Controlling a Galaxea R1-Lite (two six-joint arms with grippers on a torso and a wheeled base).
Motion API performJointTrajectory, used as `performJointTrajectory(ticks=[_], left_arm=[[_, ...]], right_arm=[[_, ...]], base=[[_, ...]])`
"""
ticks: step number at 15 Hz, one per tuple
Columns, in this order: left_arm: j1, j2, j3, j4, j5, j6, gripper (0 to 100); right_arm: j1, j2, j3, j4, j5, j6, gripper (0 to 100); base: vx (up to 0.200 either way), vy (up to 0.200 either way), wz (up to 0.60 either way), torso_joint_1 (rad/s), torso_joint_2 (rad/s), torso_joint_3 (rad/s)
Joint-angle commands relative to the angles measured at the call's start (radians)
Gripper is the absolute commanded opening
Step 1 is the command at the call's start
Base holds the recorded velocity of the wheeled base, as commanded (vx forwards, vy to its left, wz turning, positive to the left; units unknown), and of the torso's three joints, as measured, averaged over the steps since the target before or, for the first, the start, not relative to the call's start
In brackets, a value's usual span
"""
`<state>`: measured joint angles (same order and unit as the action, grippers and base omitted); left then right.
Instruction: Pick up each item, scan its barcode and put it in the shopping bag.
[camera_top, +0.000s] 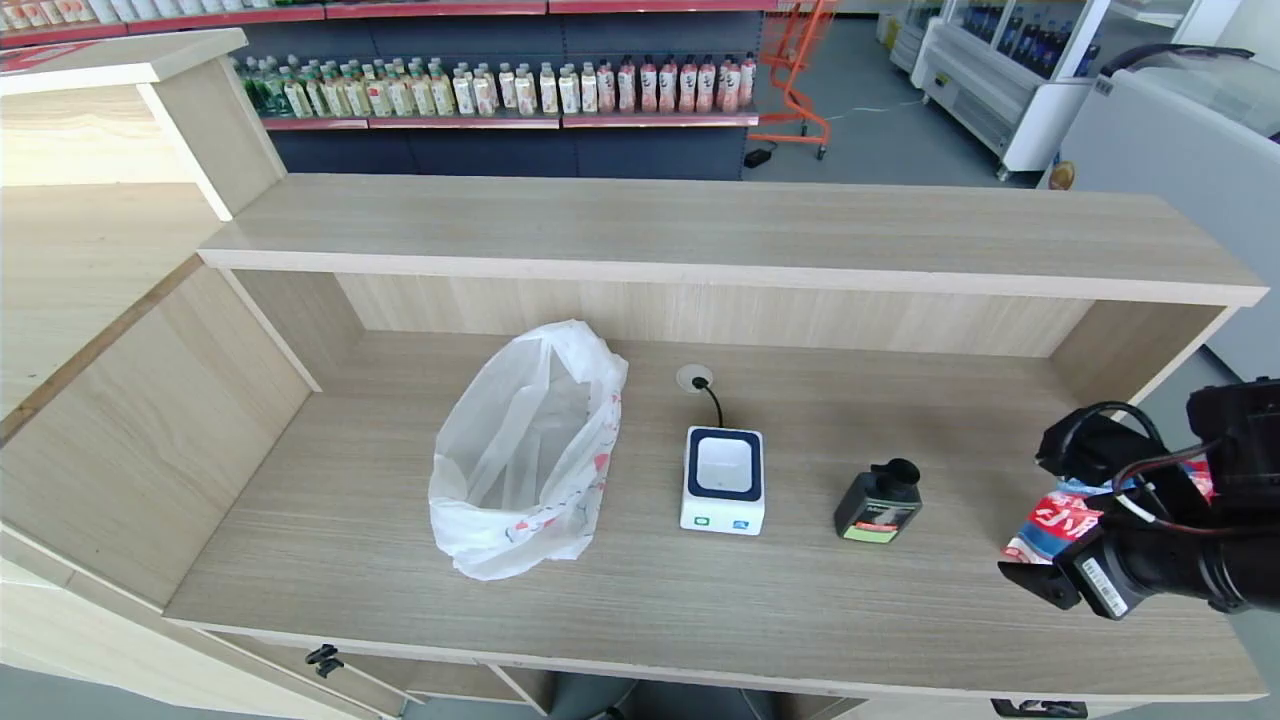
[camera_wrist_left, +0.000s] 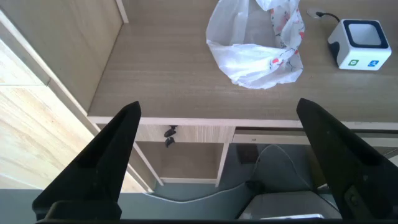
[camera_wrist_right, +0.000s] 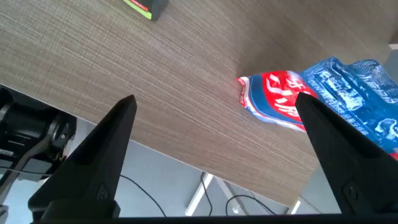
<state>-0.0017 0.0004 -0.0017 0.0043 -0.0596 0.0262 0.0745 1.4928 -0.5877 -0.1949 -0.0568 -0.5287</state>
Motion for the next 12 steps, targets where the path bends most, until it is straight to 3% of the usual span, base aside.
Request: performJointTrajectory(ticks=[1,4,12], left_arm=[[0.0,0.0,0.0,0.0,0.0,0.0,100],[0.0,0.0,0.0,0.0,0.0,0.0,100],[0.0,0.0,0.002,0.0,0.0,0.0,100]], right_arm=[[0.002,0.126,-0.006,-0.074,0.012,-0.033,100],[0.002,0.221,-0.032,-0.181,0.08,-0.059,100],[0.047,0.406,-0.118,-0.296,0.178,-0.076,100]], base=[[0.0,0.0,0.0,0.0,0.0,0.0],[0.0,0.0,0.0,0.0,0.0,0.0],[0.0,0.0,0.0,0.0,0.0,0.0]])
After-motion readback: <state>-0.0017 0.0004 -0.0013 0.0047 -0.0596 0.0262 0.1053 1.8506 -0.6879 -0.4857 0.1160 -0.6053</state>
